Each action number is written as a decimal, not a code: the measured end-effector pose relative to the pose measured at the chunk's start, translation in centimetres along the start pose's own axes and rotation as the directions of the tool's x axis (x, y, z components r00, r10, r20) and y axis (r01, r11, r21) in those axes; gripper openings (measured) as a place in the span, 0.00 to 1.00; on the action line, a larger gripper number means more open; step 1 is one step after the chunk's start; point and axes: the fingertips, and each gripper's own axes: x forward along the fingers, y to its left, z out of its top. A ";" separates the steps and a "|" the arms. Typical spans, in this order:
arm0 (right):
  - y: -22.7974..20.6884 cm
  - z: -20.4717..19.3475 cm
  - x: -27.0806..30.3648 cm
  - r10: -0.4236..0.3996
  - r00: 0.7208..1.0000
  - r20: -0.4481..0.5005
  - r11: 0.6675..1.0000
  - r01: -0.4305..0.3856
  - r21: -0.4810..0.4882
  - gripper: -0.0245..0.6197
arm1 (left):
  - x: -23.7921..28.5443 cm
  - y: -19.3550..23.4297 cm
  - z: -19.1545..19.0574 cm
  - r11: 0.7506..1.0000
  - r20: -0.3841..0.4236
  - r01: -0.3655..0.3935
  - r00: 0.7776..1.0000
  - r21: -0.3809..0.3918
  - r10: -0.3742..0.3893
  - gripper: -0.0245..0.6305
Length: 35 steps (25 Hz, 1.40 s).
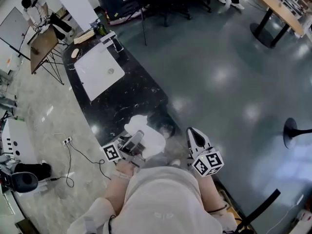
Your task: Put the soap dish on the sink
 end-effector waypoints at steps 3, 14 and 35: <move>1.1 0.4 3.0 0.043 0.999 -0.025 0.999 -0.043 -0.014 0.07 | -0.9 0.9 3.0 0.997 0.030 -0.054 0.998 0.058 0.052 0.74; 4.8 0.1 12.9 0.179 0.980 -0.086 0.982 -0.183 -0.043 0.07 | -2.2 2.9 12.0 0.845 0.037 -0.294 0.950 0.447 0.311 0.74; 7.4 -5.0 25.7 0.238 0.954 -0.181 0.971 -0.240 0.007 0.07 | -3.6 15.4 21.6 0.344 -0.011 -0.471 0.577 0.812 0.817 0.74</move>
